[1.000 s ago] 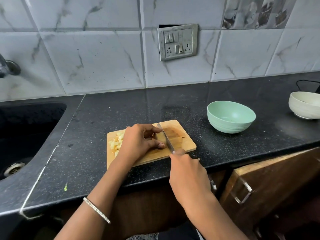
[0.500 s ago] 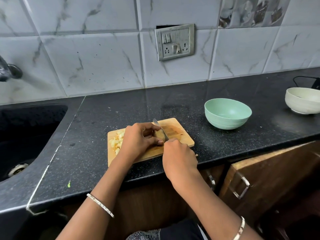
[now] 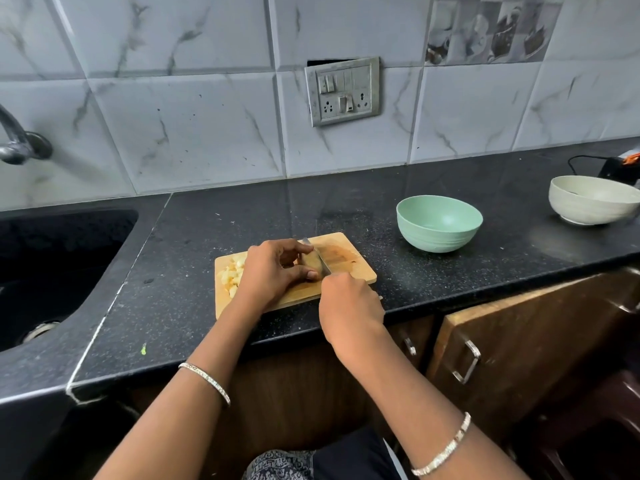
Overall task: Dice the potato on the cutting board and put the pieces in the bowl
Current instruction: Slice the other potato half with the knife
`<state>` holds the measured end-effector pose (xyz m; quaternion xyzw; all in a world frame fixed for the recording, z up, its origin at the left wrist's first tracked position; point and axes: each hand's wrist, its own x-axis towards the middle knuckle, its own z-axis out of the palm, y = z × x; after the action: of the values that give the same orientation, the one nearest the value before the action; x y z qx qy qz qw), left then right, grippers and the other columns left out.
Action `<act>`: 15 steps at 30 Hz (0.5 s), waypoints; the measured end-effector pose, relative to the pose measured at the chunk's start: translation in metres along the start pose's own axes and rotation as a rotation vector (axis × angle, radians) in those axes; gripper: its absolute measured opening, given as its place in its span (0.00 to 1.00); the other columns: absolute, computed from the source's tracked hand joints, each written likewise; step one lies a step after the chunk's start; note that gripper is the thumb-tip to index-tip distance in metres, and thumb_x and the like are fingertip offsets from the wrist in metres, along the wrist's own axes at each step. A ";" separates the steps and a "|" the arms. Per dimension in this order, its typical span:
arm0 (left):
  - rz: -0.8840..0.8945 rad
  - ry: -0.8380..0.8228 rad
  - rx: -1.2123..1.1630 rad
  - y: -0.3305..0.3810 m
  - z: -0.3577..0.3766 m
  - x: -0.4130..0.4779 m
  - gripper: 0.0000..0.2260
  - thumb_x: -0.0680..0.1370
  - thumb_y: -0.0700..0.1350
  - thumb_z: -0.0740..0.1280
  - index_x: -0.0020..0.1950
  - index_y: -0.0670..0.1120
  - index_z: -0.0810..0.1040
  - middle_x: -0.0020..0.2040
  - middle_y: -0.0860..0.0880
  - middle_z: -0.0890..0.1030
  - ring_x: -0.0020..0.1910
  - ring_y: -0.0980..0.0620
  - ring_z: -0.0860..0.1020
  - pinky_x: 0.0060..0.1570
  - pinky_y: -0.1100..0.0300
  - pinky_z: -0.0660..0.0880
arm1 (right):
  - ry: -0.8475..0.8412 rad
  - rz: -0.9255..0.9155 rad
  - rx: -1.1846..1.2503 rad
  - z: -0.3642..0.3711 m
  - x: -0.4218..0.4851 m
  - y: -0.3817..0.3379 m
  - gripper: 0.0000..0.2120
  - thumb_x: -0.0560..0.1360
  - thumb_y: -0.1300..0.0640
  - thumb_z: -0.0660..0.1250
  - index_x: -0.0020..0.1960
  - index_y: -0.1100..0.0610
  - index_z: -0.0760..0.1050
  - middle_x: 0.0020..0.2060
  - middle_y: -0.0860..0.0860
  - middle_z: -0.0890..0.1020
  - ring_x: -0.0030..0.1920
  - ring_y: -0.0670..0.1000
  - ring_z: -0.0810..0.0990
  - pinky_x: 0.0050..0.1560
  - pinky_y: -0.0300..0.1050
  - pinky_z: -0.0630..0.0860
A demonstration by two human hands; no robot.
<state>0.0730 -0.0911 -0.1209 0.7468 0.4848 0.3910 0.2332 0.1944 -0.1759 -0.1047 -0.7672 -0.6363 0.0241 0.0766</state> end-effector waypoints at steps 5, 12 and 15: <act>0.010 -0.012 -0.018 -0.002 0.001 0.002 0.21 0.64 0.44 0.82 0.56 0.49 0.84 0.50 0.53 0.85 0.51 0.62 0.82 0.60 0.61 0.77 | 0.004 0.011 -0.011 0.000 0.001 0.002 0.15 0.84 0.65 0.54 0.68 0.63 0.71 0.61 0.58 0.78 0.61 0.61 0.80 0.49 0.50 0.78; 0.025 -0.023 -0.050 -0.004 0.002 0.001 0.19 0.67 0.41 0.79 0.58 0.46 0.84 0.53 0.52 0.85 0.53 0.60 0.82 0.62 0.58 0.77 | -0.006 0.037 0.051 0.008 0.021 -0.005 0.18 0.86 0.55 0.51 0.70 0.62 0.71 0.61 0.58 0.79 0.59 0.59 0.81 0.43 0.48 0.75; 0.029 -0.027 -0.050 -0.005 0.002 0.000 0.18 0.69 0.39 0.78 0.58 0.46 0.83 0.54 0.53 0.84 0.53 0.60 0.82 0.62 0.58 0.76 | 0.009 0.022 0.055 0.012 0.021 -0.002 0.17 0.86 0.58 0.52 0.68 0.61 0.72 0.59 0.58 0.80 0.58 0.59 0.81 0.41 0.48 0.73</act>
<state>0.0725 -0.0889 -0.1256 0.7529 0.4608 0.3963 0.2525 0.1944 -0.1539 -0.1145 -0.7720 -0.6265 0.0391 0.1000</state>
